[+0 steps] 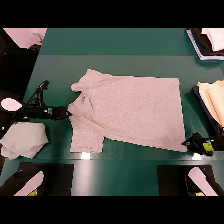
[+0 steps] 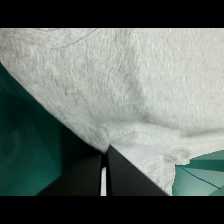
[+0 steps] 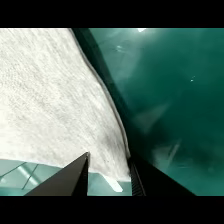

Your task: Fold the shirts.

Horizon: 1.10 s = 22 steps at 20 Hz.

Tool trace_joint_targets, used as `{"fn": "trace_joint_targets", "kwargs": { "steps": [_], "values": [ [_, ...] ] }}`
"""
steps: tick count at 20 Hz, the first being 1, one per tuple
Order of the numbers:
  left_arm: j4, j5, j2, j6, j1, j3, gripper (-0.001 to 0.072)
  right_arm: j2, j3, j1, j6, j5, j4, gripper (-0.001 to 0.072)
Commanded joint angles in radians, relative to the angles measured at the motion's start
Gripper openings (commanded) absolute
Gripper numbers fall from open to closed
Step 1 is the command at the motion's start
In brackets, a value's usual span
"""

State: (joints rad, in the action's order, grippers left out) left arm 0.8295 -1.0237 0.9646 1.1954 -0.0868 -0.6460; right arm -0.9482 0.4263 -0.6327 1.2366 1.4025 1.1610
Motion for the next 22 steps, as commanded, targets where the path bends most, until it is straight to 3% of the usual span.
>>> {"fn": "trace_joint_targets", "kwargs": {
  "steps": [1, 4, 5, 6, 7, 14, 17, 22],
  "values": [
    [0.0, 0.001, -0.001, 0.0, 0.0, -0.001, 0.0025, -0.077, 0.004, 0.002, 0.0, 0.025, -0.017, 0.0302],
    [0.0, 0.001, -0.001, 0.0, 0.0, -0.001, 0.0025, -0.103, 0.004, 0.002, 0.0, 0.045, -0.008, 0.03],
    [0.0, 0.0, -0.001, 0.0, 0.0, -0.001, 0.0025, -0.104, 0.004, 0.002, -0.002, 0.049, -0.008, 0.022],
    [0.0, 0.001, -0.001, 0.0, 0.0, -0.001, 0.0025, -0.096, 0.004, 0.002, -0.027, 0.053, -0.009, 0.0053],
    [0.0, 0.001, -0.001, 0.0, 0.0, -0.001, 0.0025, -0.075, 0.004, 0.002, -0.048, 0.052, -0.009, 0.0012],
    [0.002, -0.039, -0.002, 0.002, 0.0, -0.116, 0.0024, 0.172, 0.125, 0.017, -0.031, 0.059, -0.08, 0.0009],
    [0.002, -0.105, -0.002, 0.01, 0.0, -0.378, 0.0024, 0.208, 0.324, 0.127, 0.022, 0.05, -0.203, 0.0008],
    [0.002, -0.147, -0.002, 0.01, 0.0, -0.99, 0.0024, 0.117, 0.857, 0.388, 0.097, 0.01, -0.183, 0.0009]
  ]
}}
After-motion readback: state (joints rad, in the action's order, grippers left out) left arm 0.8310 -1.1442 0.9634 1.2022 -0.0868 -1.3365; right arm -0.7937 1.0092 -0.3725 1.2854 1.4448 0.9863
